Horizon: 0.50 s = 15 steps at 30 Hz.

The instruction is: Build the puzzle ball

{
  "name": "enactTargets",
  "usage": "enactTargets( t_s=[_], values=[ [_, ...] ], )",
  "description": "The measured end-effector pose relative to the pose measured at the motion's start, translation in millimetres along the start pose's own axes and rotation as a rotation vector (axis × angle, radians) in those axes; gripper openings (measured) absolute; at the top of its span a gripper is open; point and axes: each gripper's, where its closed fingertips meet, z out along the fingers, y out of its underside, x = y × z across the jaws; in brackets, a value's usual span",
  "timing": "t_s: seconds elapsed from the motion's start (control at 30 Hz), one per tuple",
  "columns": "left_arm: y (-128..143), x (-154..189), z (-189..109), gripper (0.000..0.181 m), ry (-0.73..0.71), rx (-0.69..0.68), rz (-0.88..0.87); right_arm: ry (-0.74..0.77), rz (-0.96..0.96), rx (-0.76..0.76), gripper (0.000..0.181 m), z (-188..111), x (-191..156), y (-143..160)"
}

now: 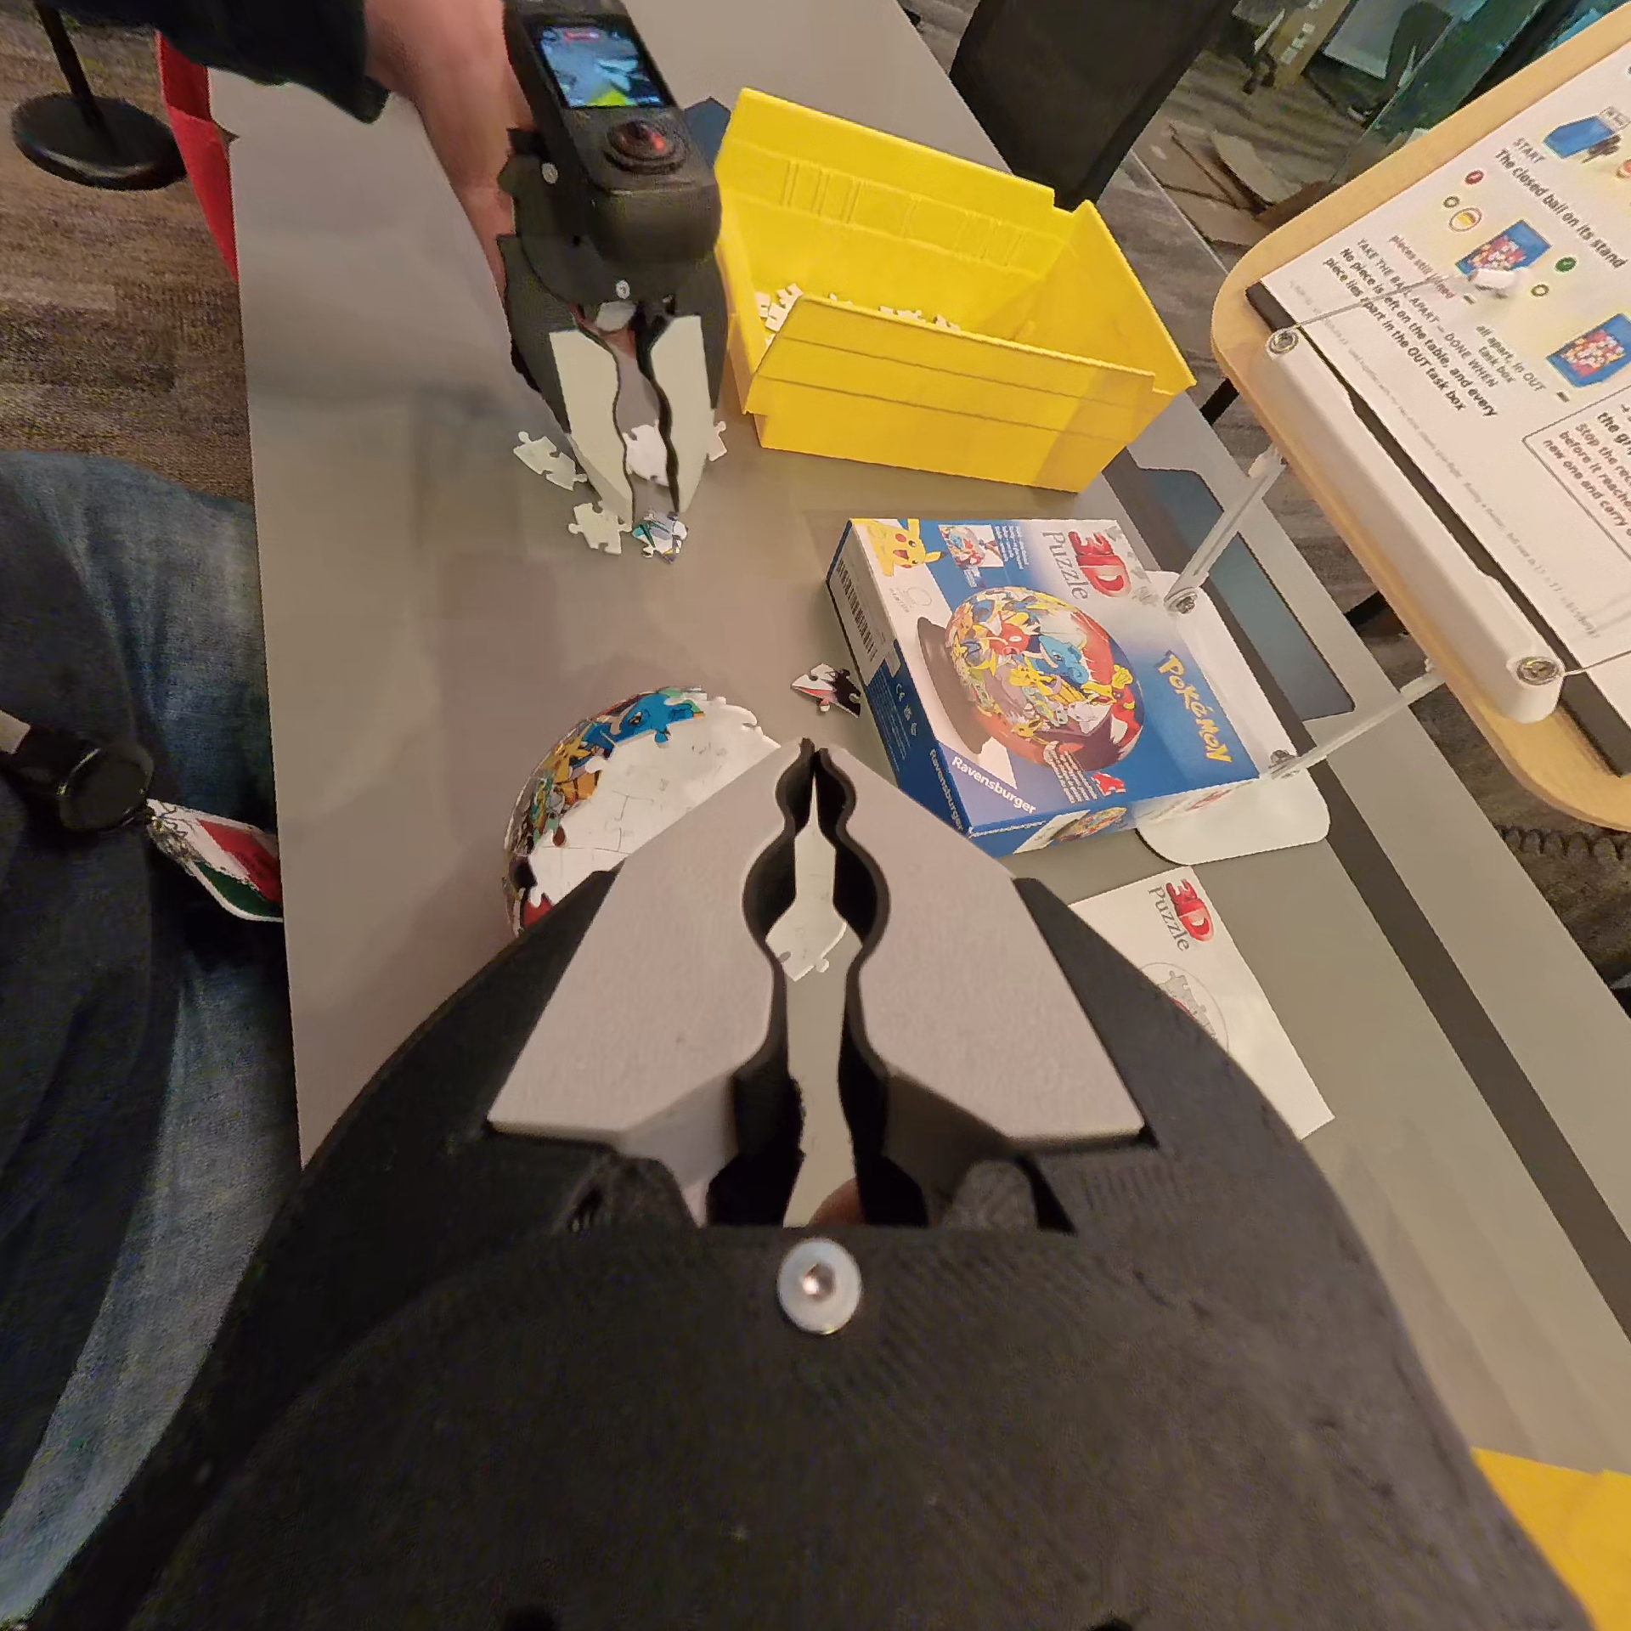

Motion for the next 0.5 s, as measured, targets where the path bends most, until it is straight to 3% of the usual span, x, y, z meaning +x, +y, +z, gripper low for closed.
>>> enactTargets(
  t_s=[0.07, 0.33, 0.5],
  values=[
    [8.8, 0.5, 5.4, 0.031, 0.025, -0.067, 0.02, -0.001, 0.0, 0.001, 0.0, 0.1, -0.2, 0.3],
    [1.7, -3.2, 11.8, 0.019, 0.069, -0.064, 0.017, 0.001, 0.005, 0.013, 0.0, -3.4, -0.7, 0.9],
    [2.6, -10.2, 12.4, 0.042, 0.021, -0.09, 0.025, 0.006, 0.003, 0.018, 0.0, -6.5, -0.4, 0.0]
  ],
)
